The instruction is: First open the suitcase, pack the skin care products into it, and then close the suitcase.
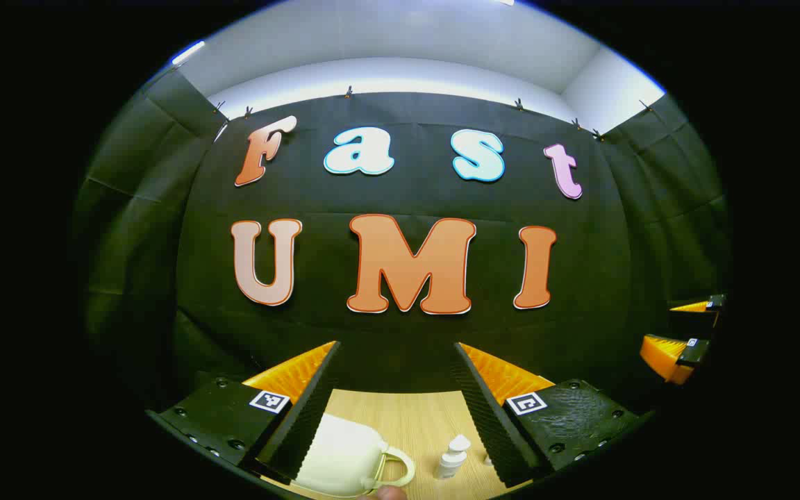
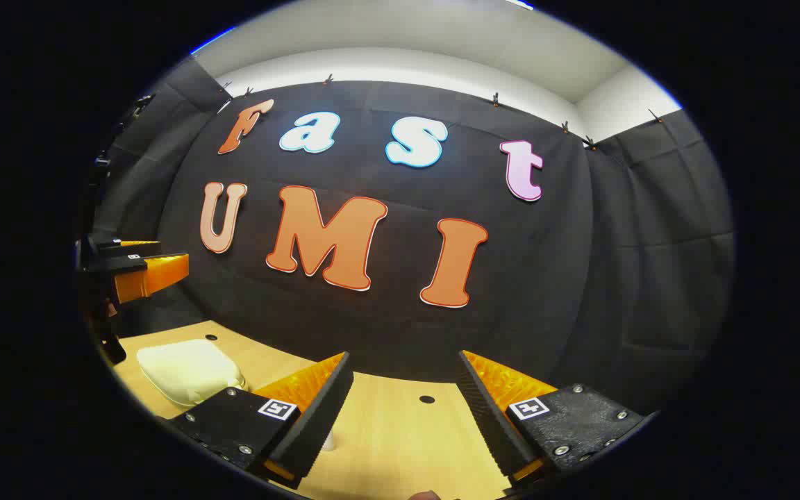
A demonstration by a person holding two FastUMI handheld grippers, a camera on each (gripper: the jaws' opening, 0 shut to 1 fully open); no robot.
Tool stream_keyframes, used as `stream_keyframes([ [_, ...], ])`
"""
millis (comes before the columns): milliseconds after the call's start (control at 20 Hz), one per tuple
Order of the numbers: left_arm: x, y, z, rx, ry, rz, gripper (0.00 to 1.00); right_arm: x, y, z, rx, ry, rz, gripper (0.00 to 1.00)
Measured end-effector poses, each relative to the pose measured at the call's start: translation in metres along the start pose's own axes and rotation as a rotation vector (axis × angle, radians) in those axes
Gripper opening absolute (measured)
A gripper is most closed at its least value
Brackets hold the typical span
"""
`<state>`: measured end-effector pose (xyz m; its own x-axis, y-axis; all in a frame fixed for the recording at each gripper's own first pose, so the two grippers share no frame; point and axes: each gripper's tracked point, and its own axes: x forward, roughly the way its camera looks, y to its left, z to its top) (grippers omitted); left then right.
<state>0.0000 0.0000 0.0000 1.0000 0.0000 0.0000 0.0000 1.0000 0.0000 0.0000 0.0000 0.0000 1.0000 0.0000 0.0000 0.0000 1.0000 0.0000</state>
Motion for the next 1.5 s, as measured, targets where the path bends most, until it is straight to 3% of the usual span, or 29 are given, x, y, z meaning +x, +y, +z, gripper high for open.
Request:
stream_keyframes([
  [250, -0.018, 0.001, -0.011, 0.079, -0.034, -0.044, 0.95, -0.013, 0.044, -0.011, 0.057, 0.002, 0.009, 0.92],
  [700, -0.030, 0.006, -0.025, 0.078, -0.038, -0.046, 0.97, -0.012, 0.073, -0.013, 0.022, 0.009, 0.066, 0.95],
  [900, -0.028, -0.007, -0.034, 0.085, -0.048, -0.056, 0.97, -0.004, 0.075, -0.017, 0.015, 0.002, 0.106, 0.95],
  [1200, -0.012, -0.013, -0.040, 0.123, -0.038, -0.012, 0.98, 0.025, 0.068, -0.010, 0.019, -0.033, 0.150, 0.95],
  [1500, 0.012, -0.030, -0.092, 0.234, 0.068, -0.027, 0.99, 0.049, 0.050, -0.013, -0.005, -0.054, 0.207, 0.95],
])
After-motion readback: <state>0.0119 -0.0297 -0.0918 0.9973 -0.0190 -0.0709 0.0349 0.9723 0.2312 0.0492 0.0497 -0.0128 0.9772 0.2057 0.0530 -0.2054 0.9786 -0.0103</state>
